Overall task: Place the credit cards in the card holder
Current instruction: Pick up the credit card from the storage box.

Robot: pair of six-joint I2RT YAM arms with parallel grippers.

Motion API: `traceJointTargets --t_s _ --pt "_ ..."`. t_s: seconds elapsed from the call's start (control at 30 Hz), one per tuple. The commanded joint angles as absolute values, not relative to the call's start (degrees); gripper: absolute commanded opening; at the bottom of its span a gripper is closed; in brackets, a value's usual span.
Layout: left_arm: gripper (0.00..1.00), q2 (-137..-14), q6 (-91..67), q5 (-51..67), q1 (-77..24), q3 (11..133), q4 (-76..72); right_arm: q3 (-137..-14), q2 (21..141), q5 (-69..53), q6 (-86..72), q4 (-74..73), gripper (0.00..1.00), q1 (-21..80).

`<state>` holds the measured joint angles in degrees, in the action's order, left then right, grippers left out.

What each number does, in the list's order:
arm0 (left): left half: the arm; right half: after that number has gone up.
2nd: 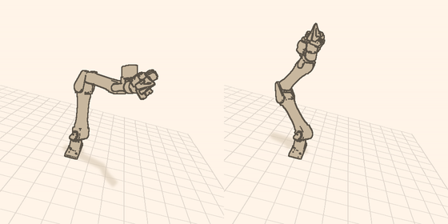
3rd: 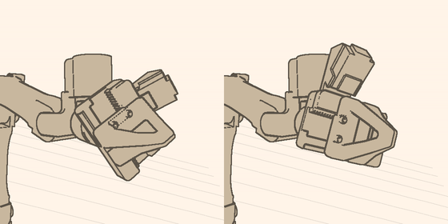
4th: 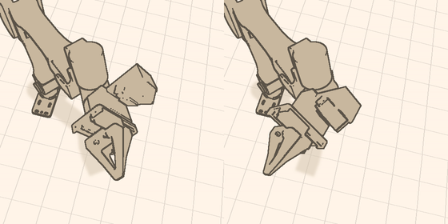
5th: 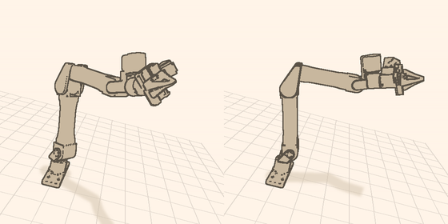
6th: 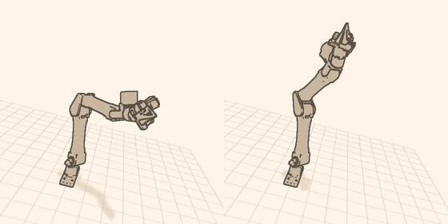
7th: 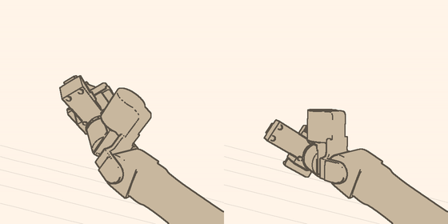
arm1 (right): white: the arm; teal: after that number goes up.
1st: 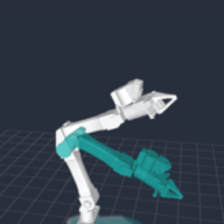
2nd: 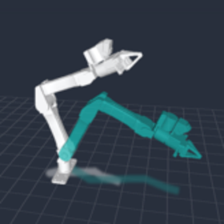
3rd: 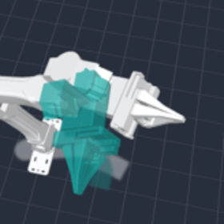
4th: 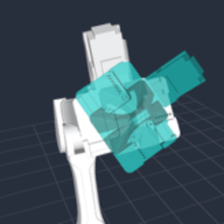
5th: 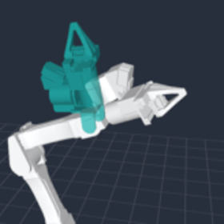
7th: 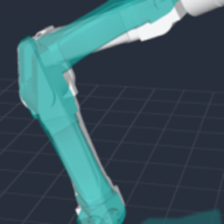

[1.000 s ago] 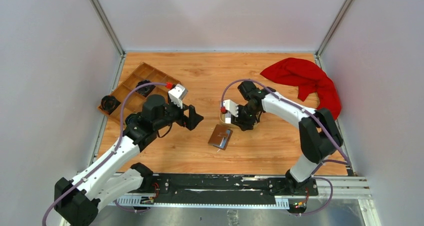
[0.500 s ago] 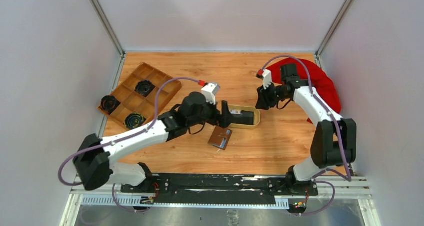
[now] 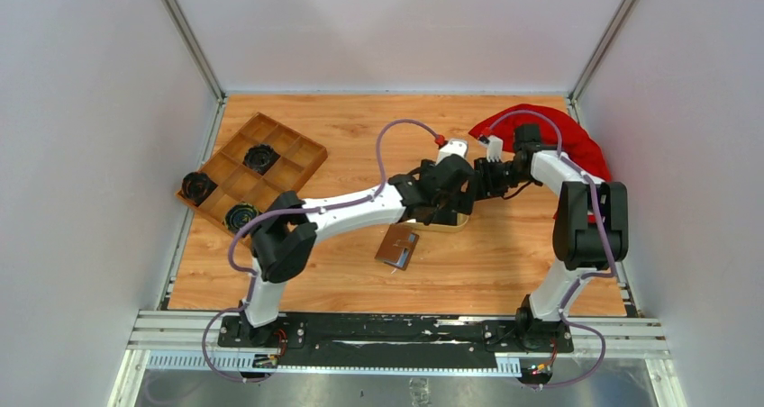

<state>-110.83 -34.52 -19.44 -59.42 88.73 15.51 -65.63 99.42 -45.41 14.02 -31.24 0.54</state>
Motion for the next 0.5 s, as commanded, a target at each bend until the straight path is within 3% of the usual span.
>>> traceJointTargets --t_s 0.0,0.27,0.47 --pt "0.86 -117.05 -34.98 -26.62 -60.56 95.23 25.83 -66.40 100.83 -48.05 11.52 -32.15 0.38 -1.91" --pt "0.74 -123.00 -34.16 -27.26 -60.56 101.24 27.56 -66.44 101.51 -49.48 10.63 -32.68 0.38 -6.01" --pt "0.75 -127.24 -33.33 -27.09 -60.48 104.92 29.16 -66.77 101.80 -50.27 10.63 -33.39 0.38 -6.59"
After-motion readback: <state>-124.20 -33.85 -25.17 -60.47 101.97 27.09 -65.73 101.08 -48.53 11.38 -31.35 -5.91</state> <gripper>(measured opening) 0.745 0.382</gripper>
